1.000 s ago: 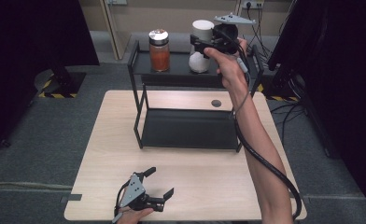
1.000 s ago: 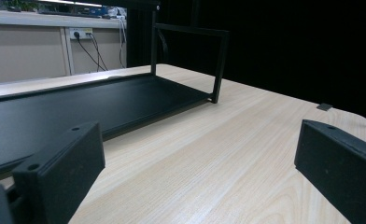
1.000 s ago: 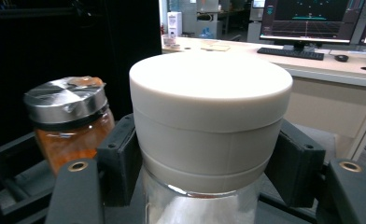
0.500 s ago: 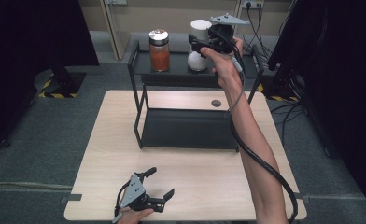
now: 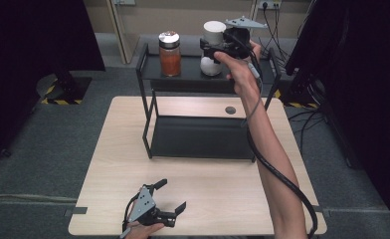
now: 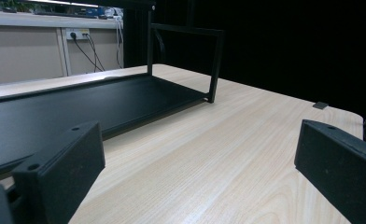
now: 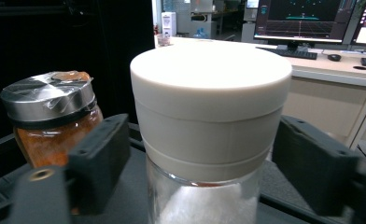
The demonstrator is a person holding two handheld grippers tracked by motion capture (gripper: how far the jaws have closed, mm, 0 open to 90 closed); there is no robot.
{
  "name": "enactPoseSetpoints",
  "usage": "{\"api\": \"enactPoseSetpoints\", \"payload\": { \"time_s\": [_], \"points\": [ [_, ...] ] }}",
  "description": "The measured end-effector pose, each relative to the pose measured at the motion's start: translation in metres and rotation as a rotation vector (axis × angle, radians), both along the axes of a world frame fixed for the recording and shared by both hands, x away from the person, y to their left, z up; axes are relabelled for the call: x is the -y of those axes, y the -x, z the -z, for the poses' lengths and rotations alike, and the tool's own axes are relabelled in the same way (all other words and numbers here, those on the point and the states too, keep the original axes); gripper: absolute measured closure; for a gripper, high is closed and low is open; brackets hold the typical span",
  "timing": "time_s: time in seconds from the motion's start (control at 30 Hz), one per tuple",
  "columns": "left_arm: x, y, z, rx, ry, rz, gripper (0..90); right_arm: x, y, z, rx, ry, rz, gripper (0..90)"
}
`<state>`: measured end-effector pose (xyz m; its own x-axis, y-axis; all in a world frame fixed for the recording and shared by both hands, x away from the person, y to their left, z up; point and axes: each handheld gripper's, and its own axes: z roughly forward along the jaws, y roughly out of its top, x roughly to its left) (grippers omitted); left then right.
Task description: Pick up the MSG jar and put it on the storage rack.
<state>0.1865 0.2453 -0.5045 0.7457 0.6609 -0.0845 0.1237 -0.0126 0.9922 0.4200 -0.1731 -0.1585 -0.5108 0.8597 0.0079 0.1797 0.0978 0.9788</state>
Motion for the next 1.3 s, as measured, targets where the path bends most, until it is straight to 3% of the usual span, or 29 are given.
{"api": "enactPoseSetpoints", "payload": {
  "time_s": [0.37, 0.8, 1.3],
  "points": [
    [0.001, 0.0, 0.0, 0.0, -0.001, 0.0, 1.0, 0.007, 0.01, 0.003, -0.006, -0.037, 0.011, 0.4],
    [0.001, 0.0, 0.0, -0.002, -0.006, 0.004, 1.0, 0.02, 0.024, 0.01, 0.005, -0.04, -0.007, 0.3],
    [0.002, 0.0, 0.001, 0.0, -0.008, 0.002, 1.0, 0.04, 0.048, 0.03, 0.039, -0.062, -0.089, 0.3]
  ]
}}
